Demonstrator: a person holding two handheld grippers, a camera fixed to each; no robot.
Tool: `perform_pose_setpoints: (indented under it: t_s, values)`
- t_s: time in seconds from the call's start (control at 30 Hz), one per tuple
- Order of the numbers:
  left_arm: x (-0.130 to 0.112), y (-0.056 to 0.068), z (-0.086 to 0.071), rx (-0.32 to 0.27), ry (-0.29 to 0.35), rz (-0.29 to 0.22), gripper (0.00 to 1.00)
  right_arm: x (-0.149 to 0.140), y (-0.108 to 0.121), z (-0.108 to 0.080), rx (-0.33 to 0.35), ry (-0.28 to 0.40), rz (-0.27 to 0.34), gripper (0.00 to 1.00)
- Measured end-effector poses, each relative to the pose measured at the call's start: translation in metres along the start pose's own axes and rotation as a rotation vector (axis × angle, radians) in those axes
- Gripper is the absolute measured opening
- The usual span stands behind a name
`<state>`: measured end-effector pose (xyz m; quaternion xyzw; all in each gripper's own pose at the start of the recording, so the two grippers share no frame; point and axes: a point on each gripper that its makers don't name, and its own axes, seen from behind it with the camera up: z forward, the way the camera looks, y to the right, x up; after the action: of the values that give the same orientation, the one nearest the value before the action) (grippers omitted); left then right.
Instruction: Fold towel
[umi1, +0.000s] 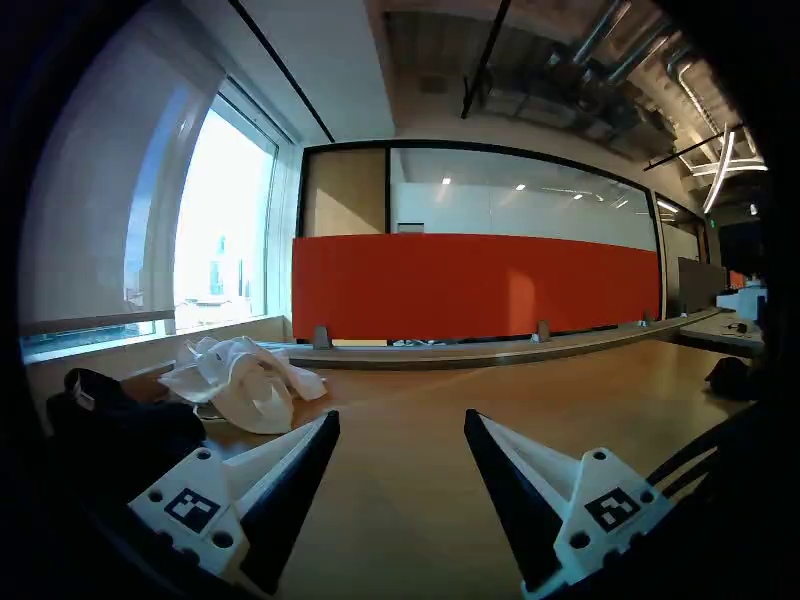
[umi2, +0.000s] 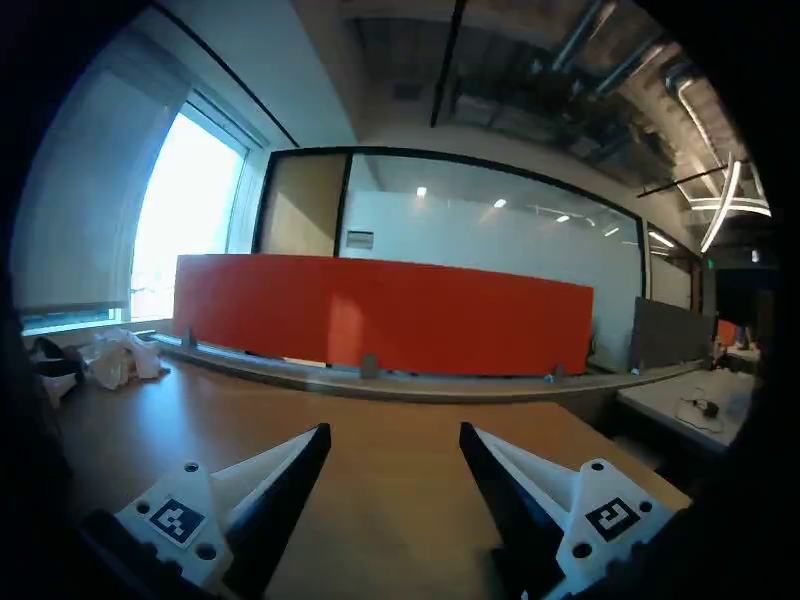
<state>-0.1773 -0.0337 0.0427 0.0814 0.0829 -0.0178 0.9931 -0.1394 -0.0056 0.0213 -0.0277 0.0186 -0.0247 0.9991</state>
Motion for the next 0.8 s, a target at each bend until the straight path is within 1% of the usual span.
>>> perform_pose_setpoints:
  t_s: [0.13,0.33,0.63,0.8]
  values:
    - [0.000,0.000,0.000,0.000,0.000,0.000,0.92,-0.018,0.007,-0.001,-0.007,-0.008,0.016,1.00]
    - [0.000,0.000,0.000,0.000,0.000,0.000,0.92,-0.037,0.013,-0.002,-0.011,-0.009,0.039,1.00]
    - [-0.001,-0.001,0.001,0.000,0.000,0.001,0.92,-0.057,0.015,-0.002,-0.002,-0.009,0.049,1.00]
    - [-0.001,0.000,0.001,0.000,0.000,0.001,0.92,-0.062,0.015,0.000,-0.005,-0.003,0.053,1.00]
